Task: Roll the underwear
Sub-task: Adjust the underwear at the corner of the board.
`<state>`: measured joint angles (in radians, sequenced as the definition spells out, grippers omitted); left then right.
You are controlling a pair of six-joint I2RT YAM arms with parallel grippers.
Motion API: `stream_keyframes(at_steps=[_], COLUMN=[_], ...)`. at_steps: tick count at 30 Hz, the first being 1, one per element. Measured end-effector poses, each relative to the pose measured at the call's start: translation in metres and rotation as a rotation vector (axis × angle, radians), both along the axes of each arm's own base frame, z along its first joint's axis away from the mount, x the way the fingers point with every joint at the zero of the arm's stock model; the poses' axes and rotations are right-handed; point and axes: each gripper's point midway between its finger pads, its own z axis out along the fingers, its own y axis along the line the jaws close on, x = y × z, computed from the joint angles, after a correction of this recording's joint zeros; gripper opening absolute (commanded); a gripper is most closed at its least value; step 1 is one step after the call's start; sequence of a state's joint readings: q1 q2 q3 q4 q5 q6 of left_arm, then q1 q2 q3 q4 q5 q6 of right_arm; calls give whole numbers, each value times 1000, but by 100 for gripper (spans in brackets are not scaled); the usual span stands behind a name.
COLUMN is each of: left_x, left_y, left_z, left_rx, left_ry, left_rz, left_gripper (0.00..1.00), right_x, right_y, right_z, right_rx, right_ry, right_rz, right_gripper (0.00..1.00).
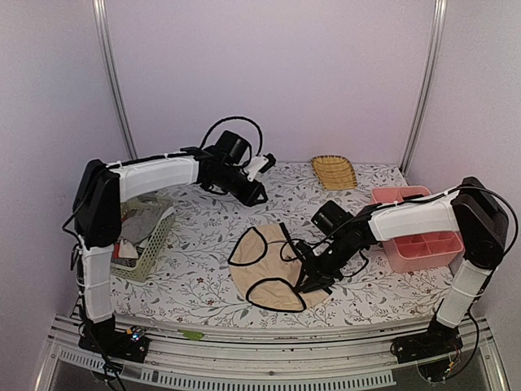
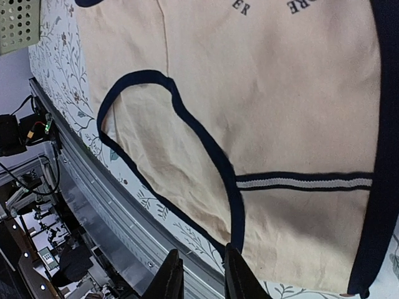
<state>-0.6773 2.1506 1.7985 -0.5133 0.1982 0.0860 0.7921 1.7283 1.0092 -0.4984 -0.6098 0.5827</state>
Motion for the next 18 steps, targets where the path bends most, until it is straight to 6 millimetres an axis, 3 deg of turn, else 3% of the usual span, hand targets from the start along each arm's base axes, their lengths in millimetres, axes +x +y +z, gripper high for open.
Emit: stream_keyframes(at_steps=[3,6,9,15,18], left_x=[-13,-31,-51,-84,-99], left_y=[21,41,56,85,97], left_z=[31,42,33,-4,-10], left_rx=[-30,-42,-34,22,31], left_ry=[-34,-40,-12,71,91], left_rz=[17,33,47,79,85], left_gripper=[33,34,34,35,35], right_x=[-5,-10,-18,-49,-60], right_y=[2,5,13,57,76], right_z=[-16,-29,-38,-37,-34], right_rx=[-26,-49,-60,2,23], right_ry=[22,38,54,76,92], right_rz=[19,44,79,199,228], right_gripper=[23,23,23,24,27])
